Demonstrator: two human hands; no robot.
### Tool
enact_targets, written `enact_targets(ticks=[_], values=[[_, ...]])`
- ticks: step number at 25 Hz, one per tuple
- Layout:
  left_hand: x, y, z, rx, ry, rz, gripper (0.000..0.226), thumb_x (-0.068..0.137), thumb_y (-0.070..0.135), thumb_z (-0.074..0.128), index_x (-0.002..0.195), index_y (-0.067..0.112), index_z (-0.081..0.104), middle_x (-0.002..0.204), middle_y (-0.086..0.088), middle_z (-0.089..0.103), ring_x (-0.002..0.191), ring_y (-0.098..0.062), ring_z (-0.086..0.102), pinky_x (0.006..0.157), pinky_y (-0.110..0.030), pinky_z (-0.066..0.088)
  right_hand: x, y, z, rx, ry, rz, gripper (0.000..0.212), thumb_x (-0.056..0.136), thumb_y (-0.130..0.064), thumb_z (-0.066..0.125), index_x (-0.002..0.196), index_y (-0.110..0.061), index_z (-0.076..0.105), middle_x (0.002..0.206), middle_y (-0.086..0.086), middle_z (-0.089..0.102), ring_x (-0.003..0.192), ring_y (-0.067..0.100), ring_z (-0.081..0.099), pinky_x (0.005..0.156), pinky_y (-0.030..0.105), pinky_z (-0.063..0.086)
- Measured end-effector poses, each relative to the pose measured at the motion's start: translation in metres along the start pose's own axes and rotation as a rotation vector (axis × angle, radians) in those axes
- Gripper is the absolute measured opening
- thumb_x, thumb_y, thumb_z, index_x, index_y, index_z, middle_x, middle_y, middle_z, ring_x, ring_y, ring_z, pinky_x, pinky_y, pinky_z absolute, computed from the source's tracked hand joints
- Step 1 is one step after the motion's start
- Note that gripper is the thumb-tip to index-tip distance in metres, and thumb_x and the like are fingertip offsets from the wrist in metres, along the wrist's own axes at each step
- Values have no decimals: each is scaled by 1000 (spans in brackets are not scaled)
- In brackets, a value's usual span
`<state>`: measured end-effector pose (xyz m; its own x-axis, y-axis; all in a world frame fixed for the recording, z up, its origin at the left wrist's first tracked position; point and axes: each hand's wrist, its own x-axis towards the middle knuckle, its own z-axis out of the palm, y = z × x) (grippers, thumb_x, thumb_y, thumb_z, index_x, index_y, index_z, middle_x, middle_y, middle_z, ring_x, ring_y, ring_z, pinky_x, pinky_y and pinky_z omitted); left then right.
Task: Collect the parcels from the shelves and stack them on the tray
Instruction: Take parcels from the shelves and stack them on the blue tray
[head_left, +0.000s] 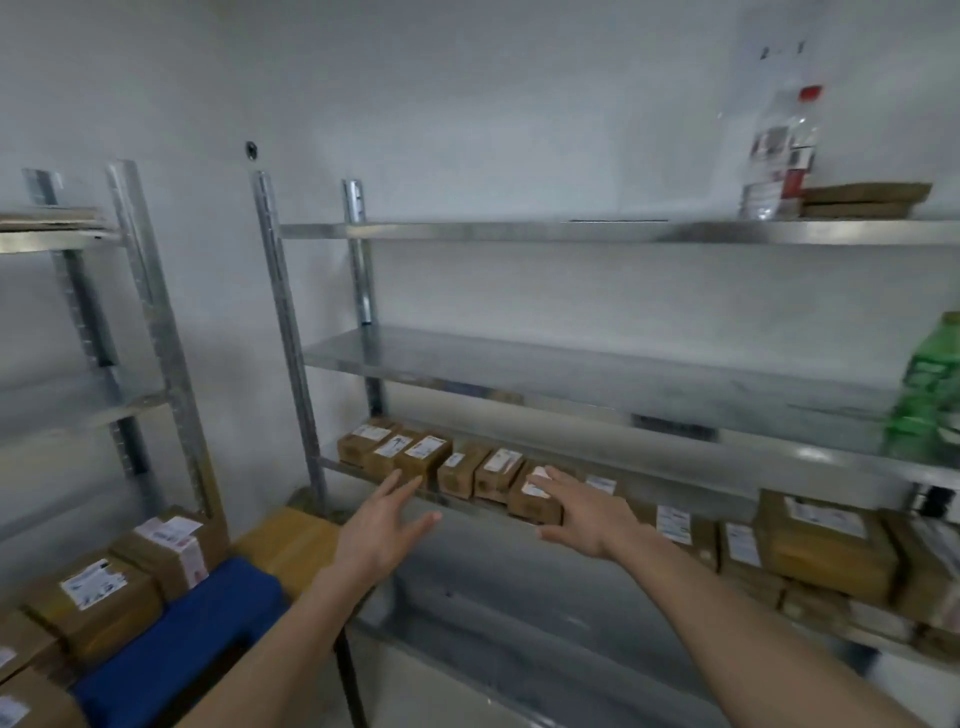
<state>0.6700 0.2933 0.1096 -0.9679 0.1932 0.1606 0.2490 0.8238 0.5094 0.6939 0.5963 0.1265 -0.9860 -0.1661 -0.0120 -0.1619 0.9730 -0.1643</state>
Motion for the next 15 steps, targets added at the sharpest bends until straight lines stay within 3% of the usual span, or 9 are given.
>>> enact_targets(ticks=[4, 9, 15], values=[[17, 113, 83, -40, -73, 83, 67, 90, 67, 48, 149, 37, 36, 162, 10, 18, 143, -18, 32, 110, -43, 36, -68, 123, -4, -17, -40, 142, 76, 92, -58, 59, 156, -42, 21, 167, -11, 4, 148, 24, 28, 115, 46, 34], [19, 236, 180, -117, -177, 195, 64, 93, 58, 52, 150, 32, 36, 162, 9, 19, 145, -16, 29, 111, -38, 35, -150, 252, -15, -24, -66, 309, 80, 89, -65, 57, 156, -41, 20, 166, -11, 8, 148, 23, 29, 115, 48, 35], [27, 329, 260, -137, -285, 287, 65, 91, 64, 48, 150, 39, 33, 161, 17, 14, 140, -10, 37, 111, -37, 33, -215, 357, -12, 49, -38, 455, 83, 85, -69, 57, 155, -41, 23, 165, -13, 14, 143, 23, 37, 112, 48, 38]])
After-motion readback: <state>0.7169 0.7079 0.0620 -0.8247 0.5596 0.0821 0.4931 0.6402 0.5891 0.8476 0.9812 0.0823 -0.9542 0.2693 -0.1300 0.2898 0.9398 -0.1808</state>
